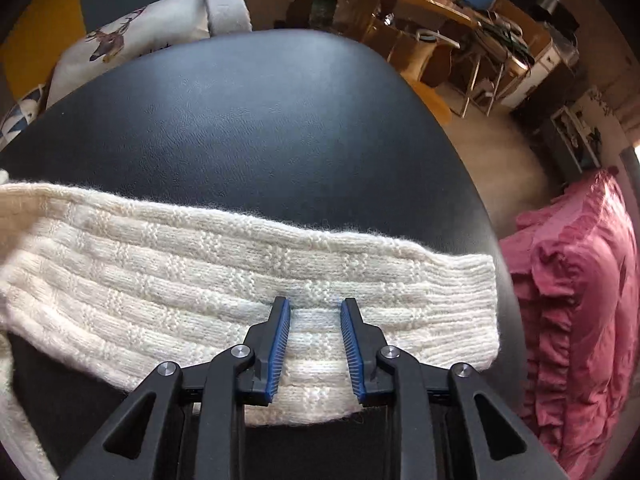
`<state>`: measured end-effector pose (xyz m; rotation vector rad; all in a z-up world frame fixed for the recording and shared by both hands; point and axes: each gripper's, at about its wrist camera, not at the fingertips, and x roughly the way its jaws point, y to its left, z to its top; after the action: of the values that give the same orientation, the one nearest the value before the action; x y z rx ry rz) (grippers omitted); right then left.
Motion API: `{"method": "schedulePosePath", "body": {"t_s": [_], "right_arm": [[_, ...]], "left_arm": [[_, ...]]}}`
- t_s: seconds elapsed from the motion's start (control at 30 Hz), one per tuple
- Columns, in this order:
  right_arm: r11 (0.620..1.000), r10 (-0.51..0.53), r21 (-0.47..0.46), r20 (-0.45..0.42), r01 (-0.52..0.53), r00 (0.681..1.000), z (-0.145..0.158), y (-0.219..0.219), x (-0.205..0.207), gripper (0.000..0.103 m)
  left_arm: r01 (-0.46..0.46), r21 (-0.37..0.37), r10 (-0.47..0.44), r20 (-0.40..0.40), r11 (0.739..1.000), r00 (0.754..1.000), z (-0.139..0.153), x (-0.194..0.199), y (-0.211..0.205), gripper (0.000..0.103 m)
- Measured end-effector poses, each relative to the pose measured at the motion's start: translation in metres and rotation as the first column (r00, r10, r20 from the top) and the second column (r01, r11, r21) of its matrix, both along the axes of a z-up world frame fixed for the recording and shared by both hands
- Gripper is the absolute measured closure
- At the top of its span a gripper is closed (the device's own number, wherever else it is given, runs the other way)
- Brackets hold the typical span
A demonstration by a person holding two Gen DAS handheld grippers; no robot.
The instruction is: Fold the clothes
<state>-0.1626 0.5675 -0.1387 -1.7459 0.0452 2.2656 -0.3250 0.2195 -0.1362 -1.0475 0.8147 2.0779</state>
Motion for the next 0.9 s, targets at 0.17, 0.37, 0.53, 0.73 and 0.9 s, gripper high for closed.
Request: {"method": "schedulePosePath", "body": {"t_s": [0.17,0.37,0.53,0.73,0.9], "right_arm": [[0.999,-0.035,-0.020,0.036,0.036,0.999,0.002,0.006,0.030,0.077],[0.981,0.078,-0.151,-0.259,-0.120,0.963,0.046,-0.032,0.018,0.076],[0.905,0.296,-0.176,-0.392,-0.387,0.871,0.056,-0.123,-0.026,0.076],[0.793,0.492,-0.182,-0.371,-0.581,0.788,0.035,-0.226,-0.078,0.076],[0.883,0.415,-0.140,-0.212,-0.448,0.885,-0.012,-0.229,-0.095,0.077]], "left_arm": [[-0.148,0.080,0.149,-0.009,0.986,0.989,-0.003,-0.005,0.000,0.057],[-0.215,0.212,0.218,0.008,0.953,0.976,0.023,0.017,-0.024,0.057],[-0.172,0.227,0.173,0.017,0.959,0.985,0.030,0.030,-0.021,0.057],[-0.142,0.202,0.135,0.050,0.969,0.990,0.019,0.021,-0.001,0.057],[-0.218,0.178,0.200,0.114,0.960,0.973,-0.003,0.000,0.011,0.053]]}}
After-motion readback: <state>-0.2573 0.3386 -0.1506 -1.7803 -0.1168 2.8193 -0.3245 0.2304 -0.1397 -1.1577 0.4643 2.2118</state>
